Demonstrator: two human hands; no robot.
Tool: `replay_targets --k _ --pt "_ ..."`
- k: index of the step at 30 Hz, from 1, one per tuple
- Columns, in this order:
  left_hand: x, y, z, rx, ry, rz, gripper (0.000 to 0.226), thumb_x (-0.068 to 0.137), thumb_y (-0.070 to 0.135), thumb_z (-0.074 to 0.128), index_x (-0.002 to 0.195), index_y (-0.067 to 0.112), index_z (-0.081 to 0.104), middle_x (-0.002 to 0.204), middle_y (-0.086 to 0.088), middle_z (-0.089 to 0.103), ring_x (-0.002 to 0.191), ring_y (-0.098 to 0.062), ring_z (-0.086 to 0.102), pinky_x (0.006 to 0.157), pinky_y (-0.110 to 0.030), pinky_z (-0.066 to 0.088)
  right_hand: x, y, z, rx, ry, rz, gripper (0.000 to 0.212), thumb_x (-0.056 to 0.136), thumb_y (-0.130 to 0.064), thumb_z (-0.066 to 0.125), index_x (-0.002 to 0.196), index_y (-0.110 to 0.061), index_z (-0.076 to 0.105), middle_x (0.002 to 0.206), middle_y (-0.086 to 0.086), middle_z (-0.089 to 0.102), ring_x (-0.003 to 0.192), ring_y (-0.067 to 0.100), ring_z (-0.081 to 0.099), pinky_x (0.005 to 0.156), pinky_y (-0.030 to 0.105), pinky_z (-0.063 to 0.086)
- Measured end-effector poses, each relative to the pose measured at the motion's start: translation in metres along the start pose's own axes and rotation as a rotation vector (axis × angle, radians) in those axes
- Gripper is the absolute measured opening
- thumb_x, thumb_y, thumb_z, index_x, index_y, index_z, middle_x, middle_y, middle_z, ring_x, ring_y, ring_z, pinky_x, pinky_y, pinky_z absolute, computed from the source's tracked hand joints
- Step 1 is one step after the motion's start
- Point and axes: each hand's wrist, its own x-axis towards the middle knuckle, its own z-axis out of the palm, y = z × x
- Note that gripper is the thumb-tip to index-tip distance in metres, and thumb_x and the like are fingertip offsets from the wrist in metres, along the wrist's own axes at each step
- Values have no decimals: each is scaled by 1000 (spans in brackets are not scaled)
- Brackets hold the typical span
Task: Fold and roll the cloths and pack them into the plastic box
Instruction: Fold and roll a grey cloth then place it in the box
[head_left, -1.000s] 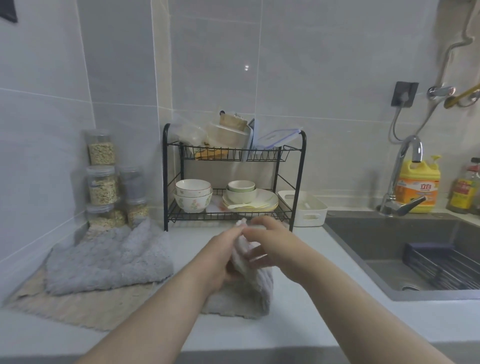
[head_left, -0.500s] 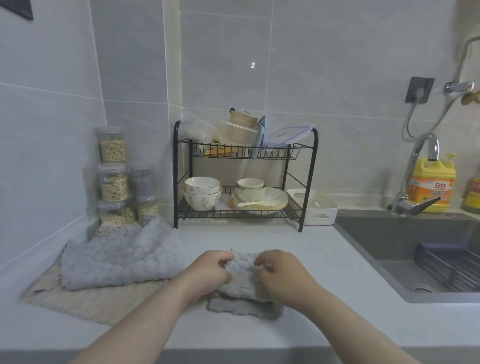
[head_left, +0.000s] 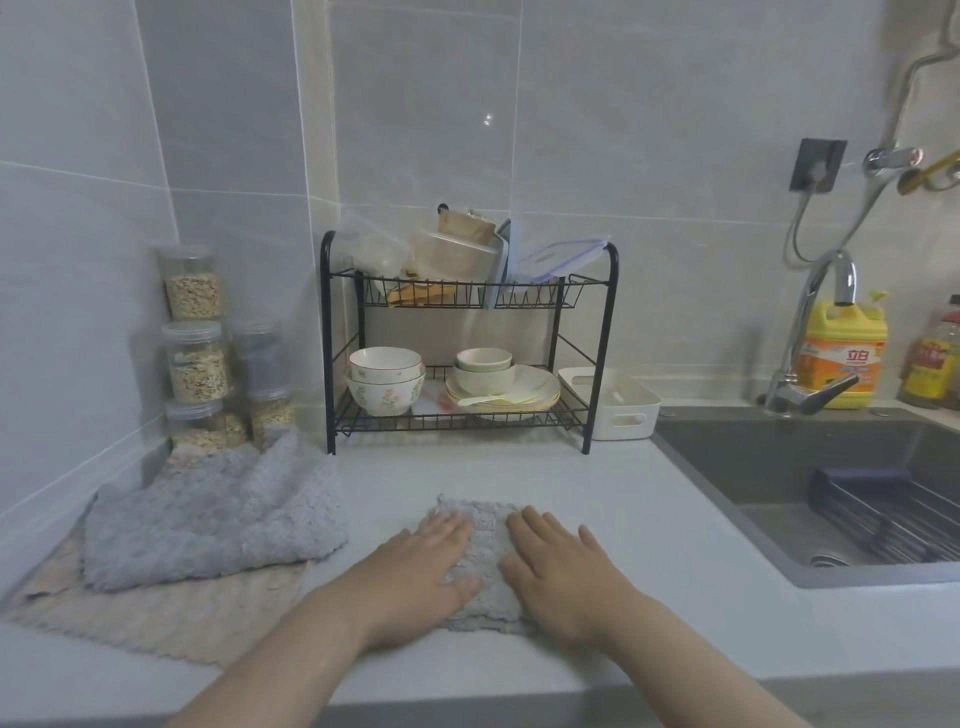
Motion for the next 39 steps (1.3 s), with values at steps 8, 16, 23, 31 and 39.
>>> replay_targets --k 8,16,23,31,39 --pt "-5 7 2 -7 -39 -83 72 96 58 19 151 23 -12 158 8 -20 143 -6 -20 119 -33 -6 5 5 6 96 0 81 64 97 -54 20 152 -20 15 160 2 14 147 23 14 118 47 11" --pt "-15 53 -5 88 109 -269 63 97 56 16 141 16 36 150 -8 33 138 -26 27 111 -40 25 2 -7 -14 -1 126 350 45 85 -49 43 111 -15 59 116 10 55 111 32 49 90 36 40" --pt "10 10 -37 -362 276 -286 61 88 31 59 141 14 34 141 -4 42 122 -22 46 101 -37 41 33 17 -24 165 92 18 22 92 -20 56 113 -17 60 105 8 56 102 30 56 85 31 44" --pt "26 -12 -35 -633 26 -236 60 62 17 86 115 17 57 114 2 66 104 -17 62 100 -38 47 23 32 -34 354 97 116 64 88 -43 61 143 -18 39 137 2 47 126 20 46 102 31 37" --pt "32 -15 -38 -816 26 -235 87 72 -4 74 145 16 33 142 -15 41 119 -21 50 97 -30 46 22 44 -48 474 -174 249 50 73 -42 77 108 -16 52 108 -1 56 96 18 53 77 26 42"
